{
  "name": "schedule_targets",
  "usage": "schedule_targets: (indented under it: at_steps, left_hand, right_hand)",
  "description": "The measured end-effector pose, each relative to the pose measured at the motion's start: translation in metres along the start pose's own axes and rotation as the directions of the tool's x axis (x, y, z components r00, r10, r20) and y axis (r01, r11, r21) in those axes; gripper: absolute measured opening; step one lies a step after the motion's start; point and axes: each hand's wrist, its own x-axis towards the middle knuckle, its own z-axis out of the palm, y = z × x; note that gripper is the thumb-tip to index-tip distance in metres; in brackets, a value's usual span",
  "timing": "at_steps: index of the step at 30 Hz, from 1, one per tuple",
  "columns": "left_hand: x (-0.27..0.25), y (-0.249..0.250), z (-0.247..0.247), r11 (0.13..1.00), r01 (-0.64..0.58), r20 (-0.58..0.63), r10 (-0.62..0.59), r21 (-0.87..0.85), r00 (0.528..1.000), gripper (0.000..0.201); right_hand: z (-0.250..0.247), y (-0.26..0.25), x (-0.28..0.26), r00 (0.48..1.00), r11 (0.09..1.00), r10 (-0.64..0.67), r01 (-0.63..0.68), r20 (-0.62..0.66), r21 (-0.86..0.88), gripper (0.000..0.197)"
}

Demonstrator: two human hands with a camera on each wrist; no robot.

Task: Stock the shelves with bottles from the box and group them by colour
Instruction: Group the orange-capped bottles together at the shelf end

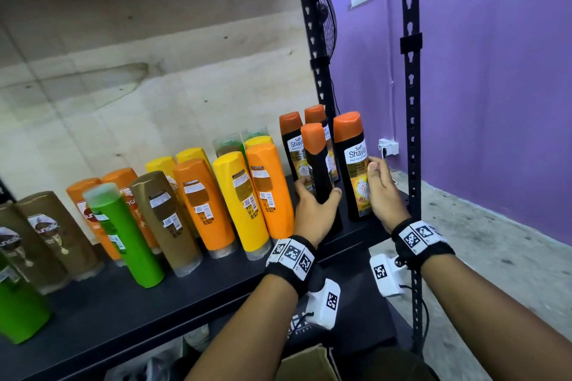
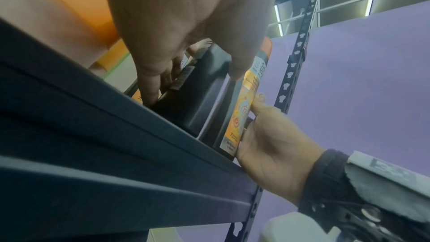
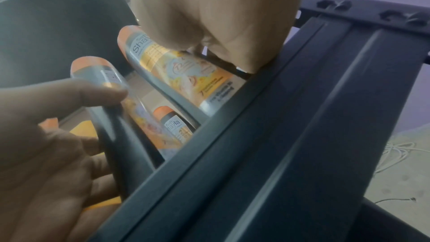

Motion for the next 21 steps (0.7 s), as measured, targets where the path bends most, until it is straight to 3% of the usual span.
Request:
schedule_targets:
  at_steps: [8,21]
  left_hand:
    - [-0.009,0.003,-0.003,0.998,-0.031,0.017,0.030,0.056,0.999,0.063]
    - [-0.024,0.009,0.002,0.994,-0.042,0.044,0.046,-0.099,0.998,0.061]
  right_hand:
    - [0.003,0.006,0.000,0.999,1.000,0.014,-0.015,-0.050,-0.017,0.024]
    - [-0.001,0.008,-0.005,0.996,0.993,-0.029,0.019,-0.085,-0.114,0.022]
